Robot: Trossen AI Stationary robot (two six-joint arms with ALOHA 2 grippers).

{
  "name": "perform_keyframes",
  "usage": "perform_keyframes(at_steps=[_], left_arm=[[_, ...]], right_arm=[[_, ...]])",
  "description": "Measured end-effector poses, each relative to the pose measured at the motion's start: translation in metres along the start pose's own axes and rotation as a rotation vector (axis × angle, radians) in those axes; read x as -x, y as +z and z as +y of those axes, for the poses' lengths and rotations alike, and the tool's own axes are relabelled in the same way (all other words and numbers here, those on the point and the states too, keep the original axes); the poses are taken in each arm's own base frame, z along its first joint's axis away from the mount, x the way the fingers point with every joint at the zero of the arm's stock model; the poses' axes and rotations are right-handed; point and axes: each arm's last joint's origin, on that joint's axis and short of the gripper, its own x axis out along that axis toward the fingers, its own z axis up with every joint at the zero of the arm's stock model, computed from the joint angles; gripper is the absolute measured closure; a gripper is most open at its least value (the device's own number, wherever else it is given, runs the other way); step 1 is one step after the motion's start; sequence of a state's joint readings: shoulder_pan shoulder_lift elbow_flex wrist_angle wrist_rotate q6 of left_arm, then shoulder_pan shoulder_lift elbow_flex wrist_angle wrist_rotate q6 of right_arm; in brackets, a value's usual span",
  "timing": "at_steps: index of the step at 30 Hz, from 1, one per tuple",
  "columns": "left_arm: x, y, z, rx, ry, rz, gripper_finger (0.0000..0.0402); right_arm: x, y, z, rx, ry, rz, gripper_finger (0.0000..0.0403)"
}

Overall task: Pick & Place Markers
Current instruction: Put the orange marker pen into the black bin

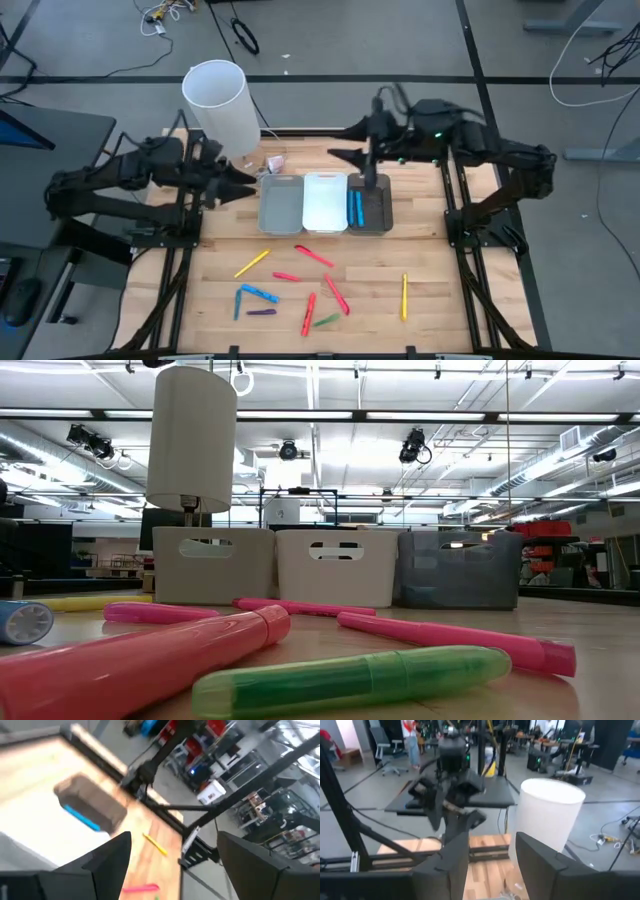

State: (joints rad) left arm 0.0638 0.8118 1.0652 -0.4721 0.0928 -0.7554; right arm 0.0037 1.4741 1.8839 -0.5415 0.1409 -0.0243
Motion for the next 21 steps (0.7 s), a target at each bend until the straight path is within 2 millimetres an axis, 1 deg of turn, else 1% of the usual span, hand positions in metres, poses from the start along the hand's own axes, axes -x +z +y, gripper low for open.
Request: perform_keyframes(at_steps=[4,6,8,11,14,17,21], left_arm=[[-0.010,0.006,-0.009,0.117,0.056,0.050,0.0099],[-0.014,0.006,-0.012,0.165,0.099,0.063,0.0099],[-0.020,0.005,-0.017,0.193,0.139,0.058,0.0099],[-0.028,-0.001,-0.024,0.221,0.181,0.037,0.0099],[-0.036,-0.007,-0.032,0.239,0.216,0.010,0.0099],[-0.044,-0.015,-0.043,0.248,0.244,-0.020,0.0099],[-0.055,-0.026,-0.056,0.255,0.276,-0.050,0.0099]], right_arm=[[0.024,0.011,-0.009,0.001,-0.023,-0.054,0.0238],[0.033,0.014,-0.015,-0.002,-0.028,-0.064,0.0238],[0.040,0.017,-0.022,-0.023,0.017,-0.082,0.0238],[0.047,0.019,-0.032,-0.068,0.139,-0.093,0.0238],[0.047,0.016,-0.037,-0.080,0.244,-0.070,0.0238],[0.042,0.011,-0.037,-0.062,0.279,-0.054,0.0238],[0.027,-0.007,-0.036,-0.036,0.308,-0.011,0.0238]])
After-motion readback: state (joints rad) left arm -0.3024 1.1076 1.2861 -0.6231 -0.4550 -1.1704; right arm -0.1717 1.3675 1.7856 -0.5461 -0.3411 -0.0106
